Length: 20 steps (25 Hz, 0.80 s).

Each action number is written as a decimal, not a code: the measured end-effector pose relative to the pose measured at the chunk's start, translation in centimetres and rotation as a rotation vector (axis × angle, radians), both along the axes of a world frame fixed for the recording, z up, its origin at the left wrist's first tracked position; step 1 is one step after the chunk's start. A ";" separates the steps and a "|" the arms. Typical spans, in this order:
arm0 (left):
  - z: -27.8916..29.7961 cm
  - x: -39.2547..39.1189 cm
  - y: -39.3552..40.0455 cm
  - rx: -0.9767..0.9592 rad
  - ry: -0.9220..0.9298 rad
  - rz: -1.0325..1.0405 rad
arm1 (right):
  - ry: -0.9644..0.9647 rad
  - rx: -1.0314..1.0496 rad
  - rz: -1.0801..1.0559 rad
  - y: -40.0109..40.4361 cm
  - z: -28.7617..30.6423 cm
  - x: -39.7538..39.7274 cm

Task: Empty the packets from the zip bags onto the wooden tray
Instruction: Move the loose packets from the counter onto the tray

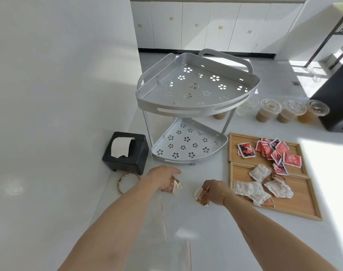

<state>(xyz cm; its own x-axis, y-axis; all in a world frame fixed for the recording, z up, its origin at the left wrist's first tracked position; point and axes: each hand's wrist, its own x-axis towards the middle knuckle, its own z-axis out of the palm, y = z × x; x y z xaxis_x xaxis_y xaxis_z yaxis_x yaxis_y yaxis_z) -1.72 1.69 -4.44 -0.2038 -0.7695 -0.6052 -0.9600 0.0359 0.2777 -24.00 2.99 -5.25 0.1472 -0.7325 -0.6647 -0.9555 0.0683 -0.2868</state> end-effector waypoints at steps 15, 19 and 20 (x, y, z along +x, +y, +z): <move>2.8 -5.7 3.7 -0.206 -0.285 -0.094 | 0.166 0.033 0.168 5.2 2.0 -8.7; 3.8 -9.6 3.5 -0.101 -0.211 -0.058 | 0.231 0.046 0.259 5.5 3.8 -12.8; 4.0 -11.0 3.3 -0.085 -0.199 -0.070 | 0.241 0.033 0.265 5.4 4.3 -14.2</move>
